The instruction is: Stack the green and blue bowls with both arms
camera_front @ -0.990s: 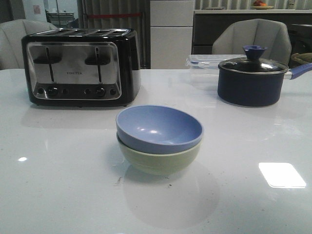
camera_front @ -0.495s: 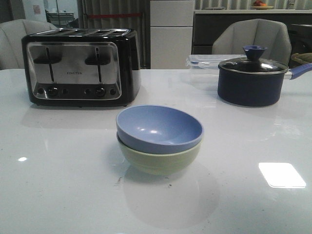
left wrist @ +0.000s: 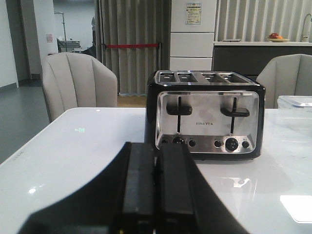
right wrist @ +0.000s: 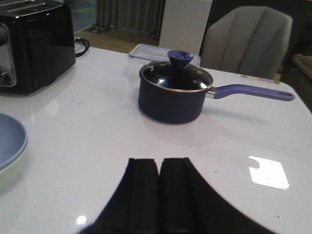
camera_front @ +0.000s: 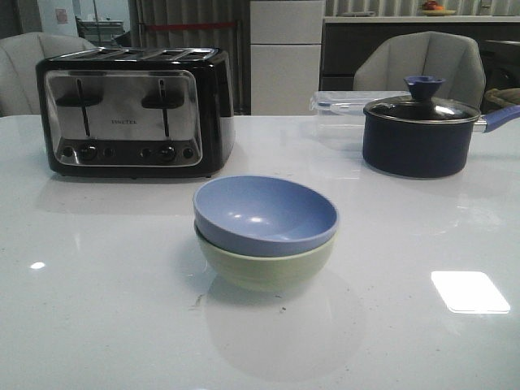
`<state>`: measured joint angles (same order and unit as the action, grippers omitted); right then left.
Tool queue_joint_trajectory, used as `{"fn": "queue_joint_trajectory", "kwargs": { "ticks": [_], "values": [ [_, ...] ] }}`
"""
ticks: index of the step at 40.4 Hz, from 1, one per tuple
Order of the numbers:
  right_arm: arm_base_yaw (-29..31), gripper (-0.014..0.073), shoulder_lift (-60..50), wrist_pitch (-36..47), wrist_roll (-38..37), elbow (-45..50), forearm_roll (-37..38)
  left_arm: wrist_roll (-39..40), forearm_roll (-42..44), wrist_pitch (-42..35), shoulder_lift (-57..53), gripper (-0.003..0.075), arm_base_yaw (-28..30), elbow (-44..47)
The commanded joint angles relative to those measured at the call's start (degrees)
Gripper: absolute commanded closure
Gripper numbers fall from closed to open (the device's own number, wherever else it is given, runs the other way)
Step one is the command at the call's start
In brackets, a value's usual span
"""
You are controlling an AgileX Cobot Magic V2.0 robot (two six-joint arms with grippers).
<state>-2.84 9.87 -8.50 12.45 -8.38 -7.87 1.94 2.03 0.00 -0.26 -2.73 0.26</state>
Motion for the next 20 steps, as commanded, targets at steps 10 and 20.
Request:
{"fn": "queue_joint_trajectory", "kwargs": {
  "ticks": [10,20],
  "values": [
    [1.5,0.0538,-11.7,10.0,0.5,9.5,0.5,0.7,0.1,-5.4,-1.1,0.0627,0.1,0.2],
    [1.5,0.0538,-11.1,10.4,0.5,9.7,0.5,0.7,0.1,-5.4,-1.1,0.0627,0.1,0.2]
  ]
}}
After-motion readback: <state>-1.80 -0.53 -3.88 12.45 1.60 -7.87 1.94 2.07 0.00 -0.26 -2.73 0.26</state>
